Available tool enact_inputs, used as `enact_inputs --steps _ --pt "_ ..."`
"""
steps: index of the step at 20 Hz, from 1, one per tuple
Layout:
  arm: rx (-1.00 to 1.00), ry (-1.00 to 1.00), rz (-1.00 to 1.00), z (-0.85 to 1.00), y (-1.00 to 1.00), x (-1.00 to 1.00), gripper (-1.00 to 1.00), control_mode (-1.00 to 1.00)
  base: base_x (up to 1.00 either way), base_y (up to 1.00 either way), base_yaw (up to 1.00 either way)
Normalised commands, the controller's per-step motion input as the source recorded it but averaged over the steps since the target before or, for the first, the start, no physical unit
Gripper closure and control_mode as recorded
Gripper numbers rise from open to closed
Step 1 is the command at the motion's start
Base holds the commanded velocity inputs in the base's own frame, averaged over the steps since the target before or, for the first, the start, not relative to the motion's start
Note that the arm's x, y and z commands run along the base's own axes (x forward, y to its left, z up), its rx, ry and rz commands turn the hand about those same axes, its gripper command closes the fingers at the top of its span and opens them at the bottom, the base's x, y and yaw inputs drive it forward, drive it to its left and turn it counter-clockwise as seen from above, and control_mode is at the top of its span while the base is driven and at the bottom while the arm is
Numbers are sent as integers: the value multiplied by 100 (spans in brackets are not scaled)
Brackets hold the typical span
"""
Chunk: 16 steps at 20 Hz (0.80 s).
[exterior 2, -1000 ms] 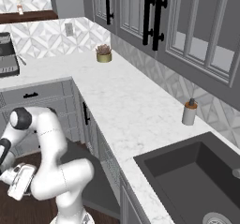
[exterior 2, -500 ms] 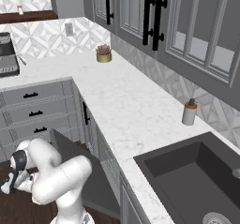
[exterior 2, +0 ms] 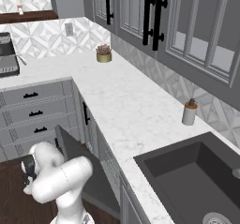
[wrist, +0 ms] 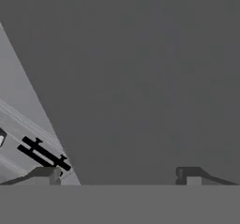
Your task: Pick up the cup and bowl from the counter, place them in the dishwasher, and close the dishwasher door.
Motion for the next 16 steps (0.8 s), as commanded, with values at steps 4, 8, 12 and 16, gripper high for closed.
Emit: enact_inputs --steps 4,8,12,16 --pt "1 16 0 0 -100 100 -100 -100 0 0 0" --pt "8 16 0 9 -100 100 -100 -100 0 0 0" --pt "16 17 0 24 -100 100 -100 -100 0 0 0" --pt "14 22 0 7 -100 100 -100 -100 0 0 0"
